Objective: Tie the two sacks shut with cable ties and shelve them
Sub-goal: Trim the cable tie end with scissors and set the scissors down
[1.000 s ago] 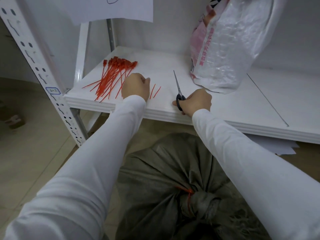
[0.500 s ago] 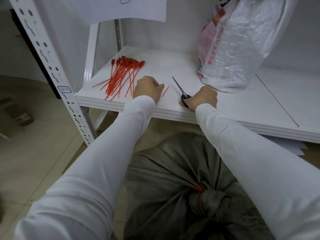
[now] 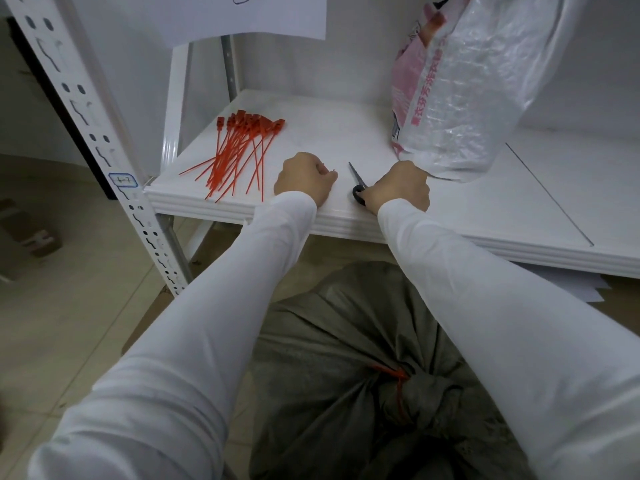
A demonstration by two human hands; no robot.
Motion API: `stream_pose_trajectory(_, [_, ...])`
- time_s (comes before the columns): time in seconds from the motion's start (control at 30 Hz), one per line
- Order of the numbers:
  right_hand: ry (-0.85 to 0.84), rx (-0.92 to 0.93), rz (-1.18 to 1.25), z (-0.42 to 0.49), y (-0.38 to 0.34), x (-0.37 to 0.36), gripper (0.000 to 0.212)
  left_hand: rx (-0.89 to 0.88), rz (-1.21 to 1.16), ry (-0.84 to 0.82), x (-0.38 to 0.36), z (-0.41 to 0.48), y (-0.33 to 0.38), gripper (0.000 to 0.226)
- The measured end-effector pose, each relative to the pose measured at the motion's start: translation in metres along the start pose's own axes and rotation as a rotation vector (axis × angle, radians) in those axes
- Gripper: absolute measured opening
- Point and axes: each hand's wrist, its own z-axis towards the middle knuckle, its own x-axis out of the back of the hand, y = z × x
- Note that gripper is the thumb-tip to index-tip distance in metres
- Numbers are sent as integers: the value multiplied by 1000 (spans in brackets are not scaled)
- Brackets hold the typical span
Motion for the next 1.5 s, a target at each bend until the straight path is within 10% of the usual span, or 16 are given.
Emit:
stream_pose_trajectory(0.67, [-141, 113, 424, -27, 23, 8, 23, -107, -14, -128, -2, -36, 49, 17])
stream_pose_trajectory(1.5, [-341, 142, 500, -173, 256, 136, 20, -179, 129, -537, -8, -295, 64, 52])
